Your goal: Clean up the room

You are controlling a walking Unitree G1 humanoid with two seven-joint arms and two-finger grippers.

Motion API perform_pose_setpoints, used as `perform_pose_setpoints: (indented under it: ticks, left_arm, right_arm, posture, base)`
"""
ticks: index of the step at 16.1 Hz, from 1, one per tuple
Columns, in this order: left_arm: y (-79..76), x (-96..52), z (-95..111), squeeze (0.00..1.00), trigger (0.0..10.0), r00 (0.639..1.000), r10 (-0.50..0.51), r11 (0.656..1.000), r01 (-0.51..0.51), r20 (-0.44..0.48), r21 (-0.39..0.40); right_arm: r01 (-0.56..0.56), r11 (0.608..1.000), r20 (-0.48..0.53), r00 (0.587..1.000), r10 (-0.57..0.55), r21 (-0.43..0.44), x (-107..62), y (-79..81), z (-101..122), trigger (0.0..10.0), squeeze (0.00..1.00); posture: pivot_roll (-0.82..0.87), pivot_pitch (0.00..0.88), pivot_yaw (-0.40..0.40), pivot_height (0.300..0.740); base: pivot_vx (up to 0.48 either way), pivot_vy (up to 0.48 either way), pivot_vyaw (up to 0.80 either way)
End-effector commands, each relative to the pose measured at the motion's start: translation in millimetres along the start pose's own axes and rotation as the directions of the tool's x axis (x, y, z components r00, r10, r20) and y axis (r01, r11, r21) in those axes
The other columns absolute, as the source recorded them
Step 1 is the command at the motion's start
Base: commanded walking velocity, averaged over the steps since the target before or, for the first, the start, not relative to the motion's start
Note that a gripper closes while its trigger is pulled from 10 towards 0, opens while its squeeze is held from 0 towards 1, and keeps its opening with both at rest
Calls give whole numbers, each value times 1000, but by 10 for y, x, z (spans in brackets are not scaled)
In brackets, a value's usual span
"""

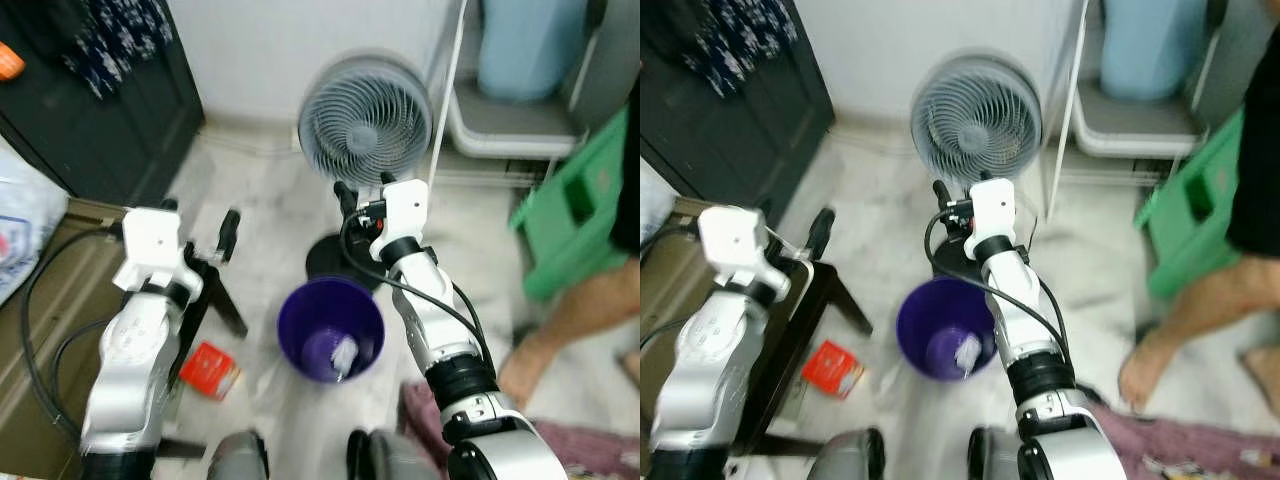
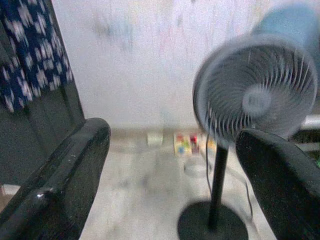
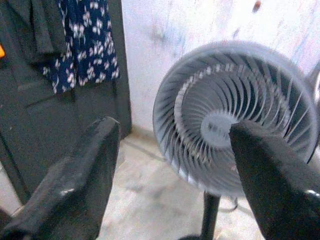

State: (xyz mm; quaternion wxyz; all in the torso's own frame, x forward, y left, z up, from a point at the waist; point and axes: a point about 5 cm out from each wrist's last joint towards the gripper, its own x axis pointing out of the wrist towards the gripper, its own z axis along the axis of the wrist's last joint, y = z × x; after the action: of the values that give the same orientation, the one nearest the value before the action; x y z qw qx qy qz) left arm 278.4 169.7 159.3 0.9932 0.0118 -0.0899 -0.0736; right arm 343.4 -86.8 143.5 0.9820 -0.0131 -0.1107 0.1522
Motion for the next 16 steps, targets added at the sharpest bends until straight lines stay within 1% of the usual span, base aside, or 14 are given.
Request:
perform_pose_setpoints:
  ticks: [1,3,4,5,6,7,8,9,10,11,12,14,15,16]
  left_arm:
    - [65,-17,-59,0,10000,999,45,999,-44,-5,12]
    - [89,6,-76,0,10000,996,87,996,-88,23,1]
    - [90,6,-112,0,10000,994,101,995,-101,31,3]
    - [90,1,-131,0,10000,994,101,995,-101,38,4]
    - [86,14,-119,0,10000,995,85,996,-84,46,-16]
    - [83,37,-108,0,10000,996,69,997,-67,55,-27]
    - [80,49,-105,0,10000,996,62,998,-60,60,-33]
    - [76,66,-106,0,10000,996,59,998,-57,60,-28]
    - [63,88,-141,0,10000,997,60,998,-59,52,-13]
    - [48,93,-163,0,10000,997,61,998,-60,50,-12]
    - [9,93,-183,0,10000,997,59,998,-59,49,-18]
    - [-40,94,-200,0,10000,997,61,998,-60,43,-32]
    - [-40,93,-203,0,10000,997,67,997,-66,40,-36]
    - [-30,94,-213,0,10000,997,76,996,-75,32,-52]
  right_arm:
    - [17,1000,0,1000,-17,-18,-23,-36,-6,10000,1000]
    - [45,999,-12,999,-45,-23,-37,-114,-45,10000,1000]
    - [91,996,-29,995,-91,-19,-33,-194,-69,10000,216]
    - [110,994,-23,994,-110,-15,-18,-235,-40,10000,0]
    - [166,986,-46,985,-167,-16,-22,-303,-50,10000,0]
    - [189,979,-44,980,-192,-72,-41,-337,-42,10000,0]
    - [194,977,-28,980,-197,-89,-64,-349,-29,10000,0]
    - [151,986,-17,988,-152,-70,-100,-328,-14,10000,0]
    - [181,976,-18,983,-185,-124,-164,-364,-26,10000,0]
    - [196,974,-28,979,-201,-117,-189,-389,-49,10000,0]
    - [205,975,-41,977,-209,-85,-202,-419,-65,10000,1000]
    - [224,970,-33,973,-228,-90,-177,-427,-43,10000,1000]
    - [216,972,-33,975,-220,-94,-172,-413,-35,10000,310]
    - [183,979,-35,982,-187,-88,-172,-368,-32,10000,0]
  posture:
    - [58,0,5,740]
    - [57,0,-9,740]
    - [56,0,-13,740]
    - [52,0,-11,740]
    - [52,0,-10,740]
    - [47,0,-6,740]
    - [42,0,-3,740]
    - [31,0,1,740]
    - [18,0,3,740]
    - [13,0,2,740]
    - [10,0,2,740]
    - [9,0,-4,740]
    - [7,0,-5,740]
    - [5,0,-6,740]
  base:
    - [0,0,0]
    - [0,0,0]
    - [0,0,0]
    - [0,0,0]
    - [0,0,0]
    - [0,0,0]
    - [0,0,0]
    - [0,0,0]
    - [0,0,0]
    - [0,0,0]
    - [0,0,0]
    - [0,0,0]
    - [0,0,0]
    - [0,0,0]
